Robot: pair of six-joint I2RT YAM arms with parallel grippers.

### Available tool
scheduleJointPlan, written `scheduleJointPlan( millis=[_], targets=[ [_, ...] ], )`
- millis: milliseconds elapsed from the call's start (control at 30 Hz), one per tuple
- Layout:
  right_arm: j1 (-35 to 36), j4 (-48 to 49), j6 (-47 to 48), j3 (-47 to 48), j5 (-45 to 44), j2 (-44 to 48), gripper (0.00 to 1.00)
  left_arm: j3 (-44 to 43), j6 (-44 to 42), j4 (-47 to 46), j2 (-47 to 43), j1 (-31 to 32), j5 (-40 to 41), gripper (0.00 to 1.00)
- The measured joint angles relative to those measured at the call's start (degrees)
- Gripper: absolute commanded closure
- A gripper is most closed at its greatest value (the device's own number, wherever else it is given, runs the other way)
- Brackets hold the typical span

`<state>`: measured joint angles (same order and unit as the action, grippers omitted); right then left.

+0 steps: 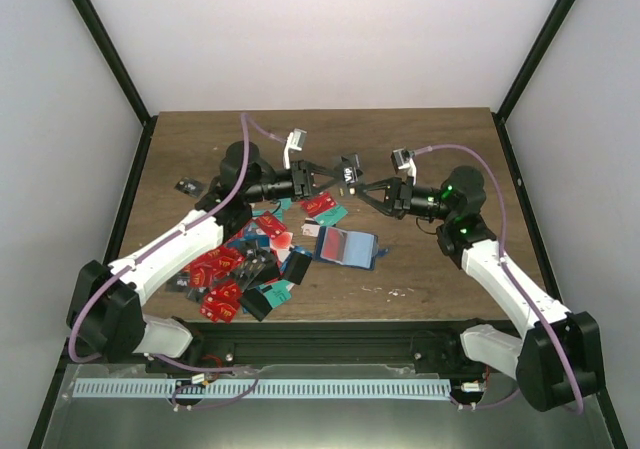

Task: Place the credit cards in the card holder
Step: Insert the credit card into the card holder.

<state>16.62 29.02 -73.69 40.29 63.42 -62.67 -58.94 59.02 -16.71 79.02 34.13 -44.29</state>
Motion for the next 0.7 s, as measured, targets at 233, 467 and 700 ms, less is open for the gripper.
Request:
scheduleJointPlan(
  millis=[233,467,700],
  targets=[
    [-0.1,-0.8,0.1,0.0,0.0,-0.8,0.67,0.0,0.3,-0.8,0.1,0.0,0.0,0.96],
    [-1.2,-18.3,12.2,4.1,-2.0,-1.3,0.56,-1.9,-5.6,7.7,1.2,0.0,0.6,0.96],
    [-2.3,-37.8,26.7,7.0,-8.9,-1.1,0.55,-5.2,-17.3,22.1,4.5,0.0,2.1,0.96]
  ],
)
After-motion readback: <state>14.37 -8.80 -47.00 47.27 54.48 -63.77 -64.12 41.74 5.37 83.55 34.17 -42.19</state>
